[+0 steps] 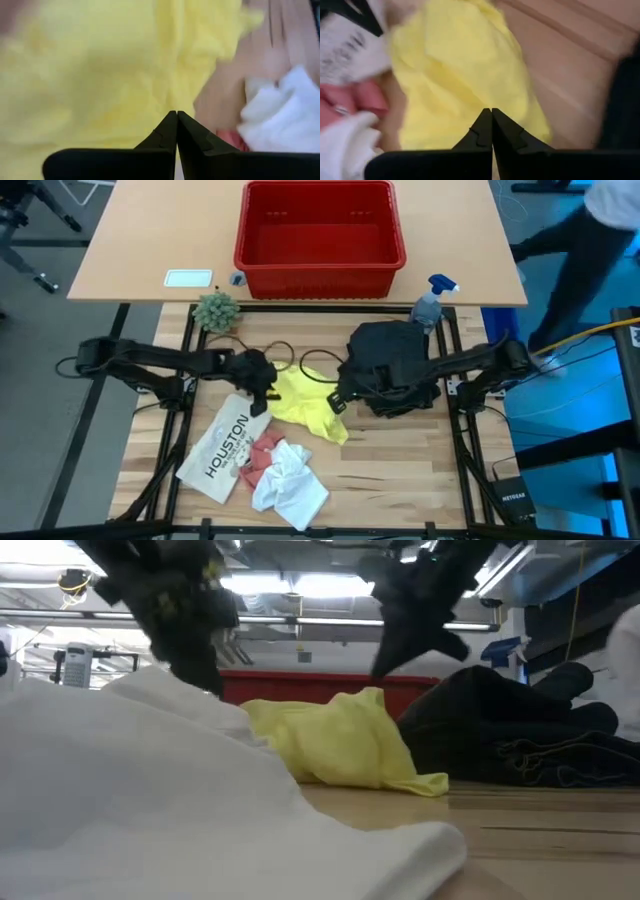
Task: Fold laundry
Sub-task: Fold the yellow shirt
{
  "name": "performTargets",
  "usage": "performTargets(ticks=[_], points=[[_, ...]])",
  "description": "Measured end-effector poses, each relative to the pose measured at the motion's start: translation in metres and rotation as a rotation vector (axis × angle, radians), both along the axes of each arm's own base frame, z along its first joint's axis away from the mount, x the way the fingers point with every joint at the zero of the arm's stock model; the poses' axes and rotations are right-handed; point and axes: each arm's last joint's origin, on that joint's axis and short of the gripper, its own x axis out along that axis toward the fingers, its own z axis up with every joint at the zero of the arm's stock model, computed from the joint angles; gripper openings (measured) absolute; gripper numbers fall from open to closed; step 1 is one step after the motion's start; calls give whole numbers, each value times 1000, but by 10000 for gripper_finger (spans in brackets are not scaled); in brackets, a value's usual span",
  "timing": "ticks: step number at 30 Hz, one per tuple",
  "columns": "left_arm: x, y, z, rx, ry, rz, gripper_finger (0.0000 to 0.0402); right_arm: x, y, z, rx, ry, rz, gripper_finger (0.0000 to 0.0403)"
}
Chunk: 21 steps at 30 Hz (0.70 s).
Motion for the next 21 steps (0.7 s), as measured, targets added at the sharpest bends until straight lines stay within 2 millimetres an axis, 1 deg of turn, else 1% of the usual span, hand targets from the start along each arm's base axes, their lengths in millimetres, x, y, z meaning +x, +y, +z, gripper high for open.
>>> performTargets(ticks=[2,4,5,7,9,15,18,21], points=[[-4,1,13,53,-74,36,0,9,-4,0,14,-60,13,0],[-2,3,20,108,-136,47,0,16,-9,-6,32,-78,34,0],[-1,5,21,126,-156,50,0,20,-11,-8,46,-96,43,0],[4,11,18,138,-166,66,0,27,-15,-16,66,-101,65,0],[10,19,10,139,-146,93,0,32,-18,-24,85,-97,72,0],[25,45,-28,120,-46,133,0,41,-22,-51,140,-35,94,0],[26,59,-47,102,33,177,0,36,-23,-63,144,59,58,0],[24,71,-55,87,69,223,0,26,-24,-69,117,169,-22,0]])
